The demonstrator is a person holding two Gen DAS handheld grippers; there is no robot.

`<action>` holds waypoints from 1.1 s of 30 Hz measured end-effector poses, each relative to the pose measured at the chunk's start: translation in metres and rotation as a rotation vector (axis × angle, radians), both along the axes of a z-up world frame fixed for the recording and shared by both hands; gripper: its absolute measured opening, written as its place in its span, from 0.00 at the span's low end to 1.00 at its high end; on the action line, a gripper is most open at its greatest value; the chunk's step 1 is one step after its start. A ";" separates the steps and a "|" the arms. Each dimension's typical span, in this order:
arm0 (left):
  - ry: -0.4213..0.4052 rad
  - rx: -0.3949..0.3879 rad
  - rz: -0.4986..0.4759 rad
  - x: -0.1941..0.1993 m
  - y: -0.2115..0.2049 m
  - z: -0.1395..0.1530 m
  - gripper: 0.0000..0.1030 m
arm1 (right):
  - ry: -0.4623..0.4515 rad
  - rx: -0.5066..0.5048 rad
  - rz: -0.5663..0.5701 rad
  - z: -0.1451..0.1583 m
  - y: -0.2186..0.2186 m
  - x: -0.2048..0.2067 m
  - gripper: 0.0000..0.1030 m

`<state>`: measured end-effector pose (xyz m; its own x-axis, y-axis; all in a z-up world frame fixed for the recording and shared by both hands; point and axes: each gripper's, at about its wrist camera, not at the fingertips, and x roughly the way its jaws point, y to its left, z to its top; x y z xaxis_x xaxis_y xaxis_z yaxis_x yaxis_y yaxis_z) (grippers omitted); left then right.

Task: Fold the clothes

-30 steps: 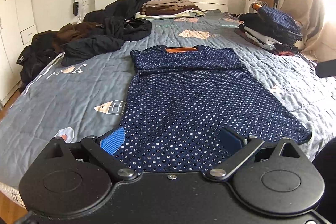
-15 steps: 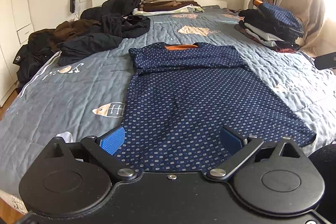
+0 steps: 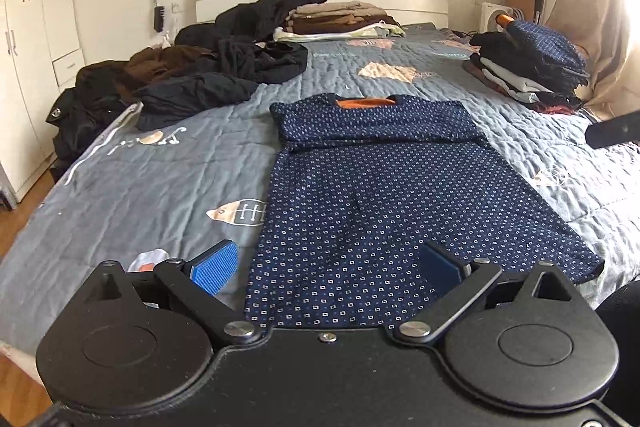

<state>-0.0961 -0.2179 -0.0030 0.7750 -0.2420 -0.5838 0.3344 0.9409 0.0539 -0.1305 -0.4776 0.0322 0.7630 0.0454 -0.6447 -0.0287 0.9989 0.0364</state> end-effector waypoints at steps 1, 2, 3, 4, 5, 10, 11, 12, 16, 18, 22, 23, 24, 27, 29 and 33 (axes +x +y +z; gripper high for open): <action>-0.004 0.001 0.000 -0.002 0.002 0.003 0.95 | 0.000 -0.009 0.004 0.000 0.000 -0.001 1.00; -0.011 0.009 -0.003 -0.005 0.003 0.005 0.95 | 0.001 -0.008 0.010 0.001 -0.001 -0.003 1.00; -0.015 0.015 -0.005 -0.007 0.005 0.008 0.95 | 0.003 -0.004 0.018 0.001 -0.002 -0.004 1.00; -0.018 0.020 -0.007 -0.009 0.007 0.010 0.95 | 0.007 0.007 0.036 0.001 -0.004 -0.006 1.00; -0.019 0.019 -0.014 -0.009 0.009 0.013 0.95 | 0.013 0.019 0.051 0.001 -0.007 -0.007 1.00; 0.008 -0.003 -0.070 -0.005 0.026 0.021 0.94 | 0.058 0.028 0.116 -0.002 -0.033 -0.016 1.00; 0.022 -0.007 -0.089 -0.003 0.030 0.021 0.94 | 0.065 0.026 0.120 -0.003 -0.039 -0.017 1.00; 0.036 -0.012 -0.108 -0.001 0.033 0.021 0.94 | 0.072 0.025 0.125 -0.004 -0.045 -0.019 1.00; 0.069 0.001 -0.126 0.015 0.048 0.014 0.94 | 0.099 0.020 0.129 -0.011 -0.070 -0.023 1.00; 0.092 -0.001 -0.113 0.023 0.055 0.007 0.94 | 0.111 0.016 0.129 -0.018 -0.080 -0.024 1.00; 0.119 -0.006 -0.073 0.036 0.069 -0.013 0.94 | 0.123 0.012 0.141 -0.037 -0.092 -0.024 1.00; 0.115 0.000 -0.069 0.038 0.072 -0.018 0.94 | 0.123 0.011 0.148 -0.042 -0.094 -0.024 1.00; 0.109 0.016 -0.081 0.038 0.074 -0.023 0.94 | 0.124 0.009 0.154 -0.047 -0.097 -0.025 1.00; 0.100 0.101 -0.151 0.037 0.077 -0.042 0.93 | 0.126 0.005 0.174 -0.062 -0.103 -0.025 1.00; 0.100 0.163 -0.198 0.035 0.077 -0.055 0.84 | 0.128 0.002 0.187 -0.072 -0.108 -0.026 1.00; 0.099 0.234 -0.253 0.030 0.076 -0.079 0.78 | 0.130 -0.003 0.213 -0.092 -0.117 -0.027 1.00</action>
